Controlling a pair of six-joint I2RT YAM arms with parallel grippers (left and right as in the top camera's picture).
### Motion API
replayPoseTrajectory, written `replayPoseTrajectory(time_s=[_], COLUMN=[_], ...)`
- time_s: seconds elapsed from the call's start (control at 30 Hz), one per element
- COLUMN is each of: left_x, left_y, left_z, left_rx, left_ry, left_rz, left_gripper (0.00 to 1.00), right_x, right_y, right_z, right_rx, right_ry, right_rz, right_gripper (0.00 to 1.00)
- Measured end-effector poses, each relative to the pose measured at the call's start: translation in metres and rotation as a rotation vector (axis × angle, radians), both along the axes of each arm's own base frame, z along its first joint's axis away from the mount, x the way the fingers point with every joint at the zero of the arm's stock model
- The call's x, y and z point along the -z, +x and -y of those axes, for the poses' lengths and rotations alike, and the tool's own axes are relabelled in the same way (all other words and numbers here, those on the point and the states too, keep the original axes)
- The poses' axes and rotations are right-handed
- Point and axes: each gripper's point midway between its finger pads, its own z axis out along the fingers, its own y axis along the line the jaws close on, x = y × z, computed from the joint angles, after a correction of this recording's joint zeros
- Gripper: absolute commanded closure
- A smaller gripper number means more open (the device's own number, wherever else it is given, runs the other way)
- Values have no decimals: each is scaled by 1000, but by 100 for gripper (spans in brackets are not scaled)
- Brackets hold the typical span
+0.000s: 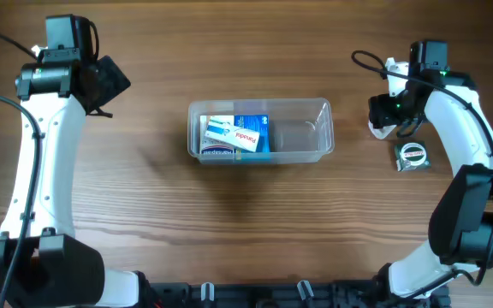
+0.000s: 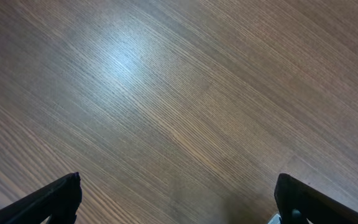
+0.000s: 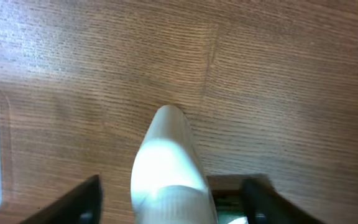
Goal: Pack container
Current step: 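Move the right gripper to the white dropper bottle and grasp it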
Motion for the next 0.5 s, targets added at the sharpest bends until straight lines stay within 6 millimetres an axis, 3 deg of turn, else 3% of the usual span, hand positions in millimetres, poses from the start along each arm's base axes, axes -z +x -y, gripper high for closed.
replayPoseTrajectory(time_s=[0.13, 0.23, 0.33, 0.5], left_x=[0, 0, 0, 0], left_y=[0, 0, 0, 0], left_z=[0, 0, 0, 0], left_rx=[0, 0, 0, 0], left_ry=[0, 0, 0, 0], left_rz=[0, 0, 0, 0], left_gripper=[0, 0, 0, 0], right_x=[0, 0, -1, -1], right_y=[1, 1, 2, 2], right_z=[0, 0, 0, -2], right_rx=[0, 0, -1, -4], right_ry=[0, 0, 1, 11], right_rz=[3, 5, 10, 11], right_gripper=[44, 45, 59, 59])
